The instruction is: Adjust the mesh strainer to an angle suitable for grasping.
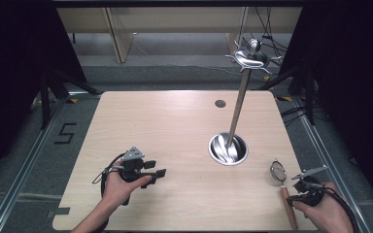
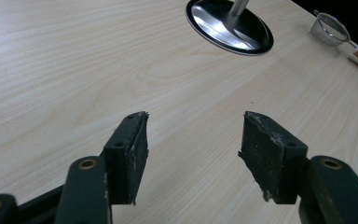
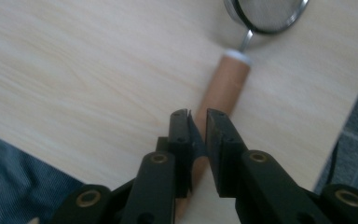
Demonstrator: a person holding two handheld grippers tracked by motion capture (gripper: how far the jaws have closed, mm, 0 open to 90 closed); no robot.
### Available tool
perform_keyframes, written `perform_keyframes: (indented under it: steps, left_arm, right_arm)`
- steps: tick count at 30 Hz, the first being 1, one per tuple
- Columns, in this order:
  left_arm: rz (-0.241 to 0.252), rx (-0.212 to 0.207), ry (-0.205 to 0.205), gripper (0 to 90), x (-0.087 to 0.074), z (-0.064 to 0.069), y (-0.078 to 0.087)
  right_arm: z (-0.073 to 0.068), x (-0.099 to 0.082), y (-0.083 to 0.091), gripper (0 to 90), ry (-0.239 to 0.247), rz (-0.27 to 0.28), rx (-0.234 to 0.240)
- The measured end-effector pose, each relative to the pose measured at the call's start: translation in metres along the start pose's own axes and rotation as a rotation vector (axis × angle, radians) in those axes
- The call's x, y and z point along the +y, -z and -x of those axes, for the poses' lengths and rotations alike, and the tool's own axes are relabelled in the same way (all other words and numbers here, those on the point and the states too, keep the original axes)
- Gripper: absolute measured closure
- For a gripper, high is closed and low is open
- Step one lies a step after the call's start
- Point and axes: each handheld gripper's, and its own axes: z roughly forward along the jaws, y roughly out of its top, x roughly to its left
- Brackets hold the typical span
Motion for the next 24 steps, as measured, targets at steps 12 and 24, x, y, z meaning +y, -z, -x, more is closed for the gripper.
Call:
perform_keyframes:
  steps: [12,24]
  left_arm:
    - [-0.007,0.000,0.001,40.2,0.000,0.001,-0.002]
    - [-0.004,-0.005,-0.001,40.2,0.000,0.001,-0.002]
  right_arm:
    - [0.019,-0.022,-0.007,90.0,0.087,-0.203,-0.019]
    - [0.005,-0.018,-0.023,90.0,0.268,-0.313,-0.040]
